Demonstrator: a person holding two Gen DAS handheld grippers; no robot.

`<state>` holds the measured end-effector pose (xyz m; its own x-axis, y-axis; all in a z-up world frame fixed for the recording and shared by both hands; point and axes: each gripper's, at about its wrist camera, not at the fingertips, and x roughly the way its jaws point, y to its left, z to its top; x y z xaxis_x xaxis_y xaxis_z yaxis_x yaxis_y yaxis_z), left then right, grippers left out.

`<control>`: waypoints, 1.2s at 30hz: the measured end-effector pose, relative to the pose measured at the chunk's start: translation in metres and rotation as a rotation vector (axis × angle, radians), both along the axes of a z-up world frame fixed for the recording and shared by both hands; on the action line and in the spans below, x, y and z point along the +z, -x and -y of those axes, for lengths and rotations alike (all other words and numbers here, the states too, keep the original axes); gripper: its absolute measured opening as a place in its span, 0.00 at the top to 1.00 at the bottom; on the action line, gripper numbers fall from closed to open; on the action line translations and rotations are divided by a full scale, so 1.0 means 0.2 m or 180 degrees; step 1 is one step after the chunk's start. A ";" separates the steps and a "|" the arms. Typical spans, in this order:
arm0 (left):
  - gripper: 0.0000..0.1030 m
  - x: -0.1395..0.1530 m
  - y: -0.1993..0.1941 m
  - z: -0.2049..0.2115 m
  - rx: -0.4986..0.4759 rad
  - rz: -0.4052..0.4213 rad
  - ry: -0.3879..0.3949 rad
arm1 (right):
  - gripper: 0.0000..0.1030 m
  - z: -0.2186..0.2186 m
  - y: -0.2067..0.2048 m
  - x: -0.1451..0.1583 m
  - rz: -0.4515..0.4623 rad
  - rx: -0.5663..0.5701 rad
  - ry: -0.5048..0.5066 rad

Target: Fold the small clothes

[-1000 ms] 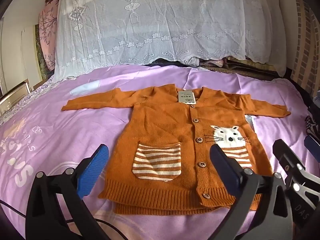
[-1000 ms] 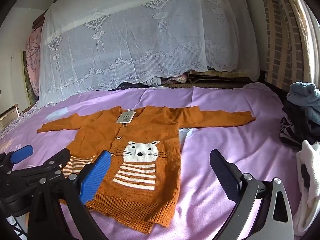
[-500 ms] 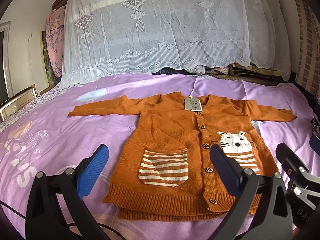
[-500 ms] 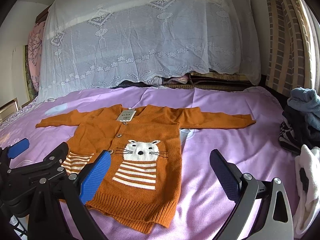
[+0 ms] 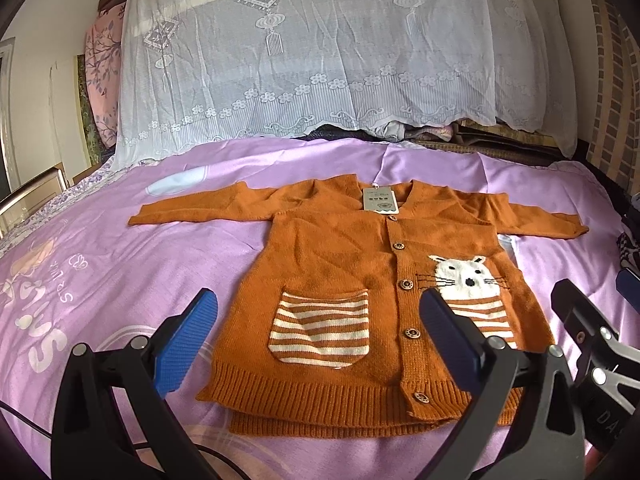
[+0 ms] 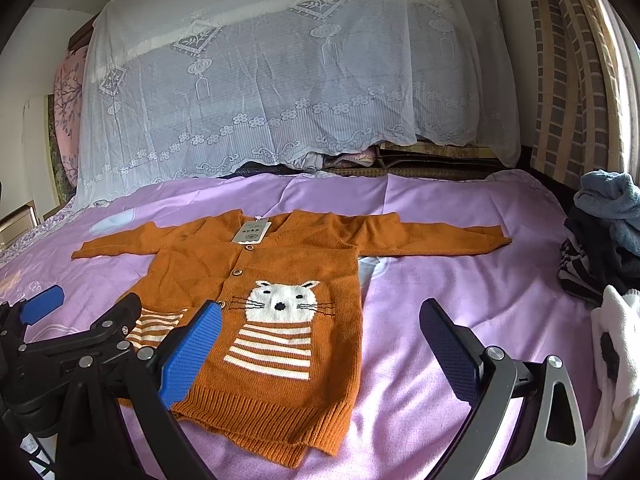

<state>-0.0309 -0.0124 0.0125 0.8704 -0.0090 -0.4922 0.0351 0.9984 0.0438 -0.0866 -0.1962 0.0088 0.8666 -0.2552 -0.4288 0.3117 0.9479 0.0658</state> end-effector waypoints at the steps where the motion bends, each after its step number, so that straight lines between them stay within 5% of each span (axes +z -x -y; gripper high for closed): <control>1: 0.04 0.00 0.00 0.00 0.0001 0.0001 -0.0003 | 0.03 0.00 0.00 0.00 0.0002 0.0001 -0.0001; 36: 0.04 -0.01 0.00 -0.01 0.0014 -0.0020 0.0016 | 0.03 0.01 0.00 0.00 0.0001 -0.0018 -0.0024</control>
